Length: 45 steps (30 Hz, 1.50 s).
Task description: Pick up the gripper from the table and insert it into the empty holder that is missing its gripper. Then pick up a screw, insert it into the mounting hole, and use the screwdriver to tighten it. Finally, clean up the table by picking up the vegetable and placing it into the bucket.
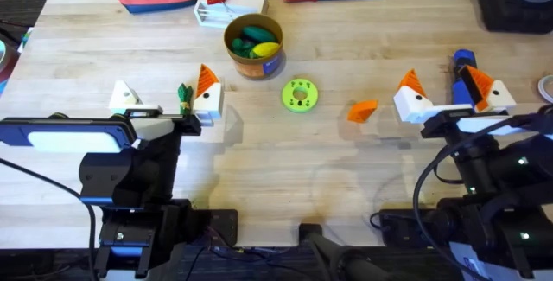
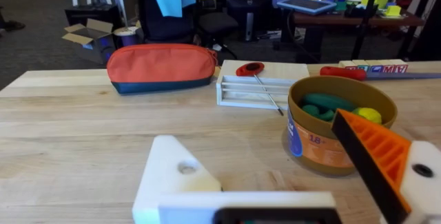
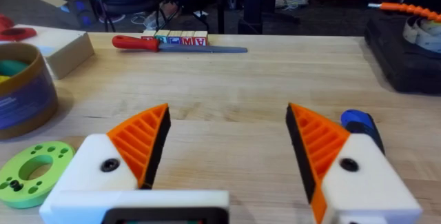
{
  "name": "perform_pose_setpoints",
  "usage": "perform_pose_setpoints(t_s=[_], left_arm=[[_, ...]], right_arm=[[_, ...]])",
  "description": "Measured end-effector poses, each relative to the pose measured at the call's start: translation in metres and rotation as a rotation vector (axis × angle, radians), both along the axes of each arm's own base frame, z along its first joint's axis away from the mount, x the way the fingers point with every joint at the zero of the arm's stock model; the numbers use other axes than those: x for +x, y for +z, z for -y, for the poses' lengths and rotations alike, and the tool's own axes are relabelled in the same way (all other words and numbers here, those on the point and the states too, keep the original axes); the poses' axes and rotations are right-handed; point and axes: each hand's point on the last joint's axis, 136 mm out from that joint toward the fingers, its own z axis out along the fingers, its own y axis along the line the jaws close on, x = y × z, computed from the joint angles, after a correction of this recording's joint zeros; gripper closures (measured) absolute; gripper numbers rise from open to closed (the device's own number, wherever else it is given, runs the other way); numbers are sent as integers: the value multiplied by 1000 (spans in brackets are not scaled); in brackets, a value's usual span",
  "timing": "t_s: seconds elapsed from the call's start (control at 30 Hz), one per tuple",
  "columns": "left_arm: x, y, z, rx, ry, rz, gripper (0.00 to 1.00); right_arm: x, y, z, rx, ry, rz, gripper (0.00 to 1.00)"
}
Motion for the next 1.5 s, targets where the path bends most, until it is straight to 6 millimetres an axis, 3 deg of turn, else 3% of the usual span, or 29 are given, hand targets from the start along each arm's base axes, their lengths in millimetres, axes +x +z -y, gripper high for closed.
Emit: perform_pose_setpoints(t_s=[0.33,0.47,0.57,0.63,0.77,0.93,1.03,1.17,1.3,1.43,1.47,1.5], left_arm=[[0,-1,0,17,1,-2,14],[-4,-13,0,24,1,-92,15],[-14,-2,-2,30,10,-174,15],[-24,14,-5,35,23,-237,15],[-38,45,-12,47,63,-394,15],[-28,54,-18,67,93,-620,15],[-8,41,-20,78,99,-758,15],[14,5,-21,92,98,-937,15],[11,-34,-21,105,93,-1121,16],[11,-50,-18,98,74,-1188,12],[13,-50,-17,89,69,-1181,93],[14,-48,-16,89,65,-1171,243]], right_arm=[[0,0,0,-1,0,0,11],[-2,-2,0,17,-2,-26,11],[-8,-1,0,28,-4,-111,9],[-13,7,0,32,-5,-160,10],[-22,45,0,36,-5,-240,10],[-25,81,-3,43,5,-346,10],[-20,96,-5,47,14,-399,10],[-10,110,-8,55,34,-424,10],[-7,109,-12,61,52,-439,10],[-7,109,-13,64,59,-439,10],[-7,109,-13,64,60,-439,10],[-7,109,-13,64,61,-439,10]])
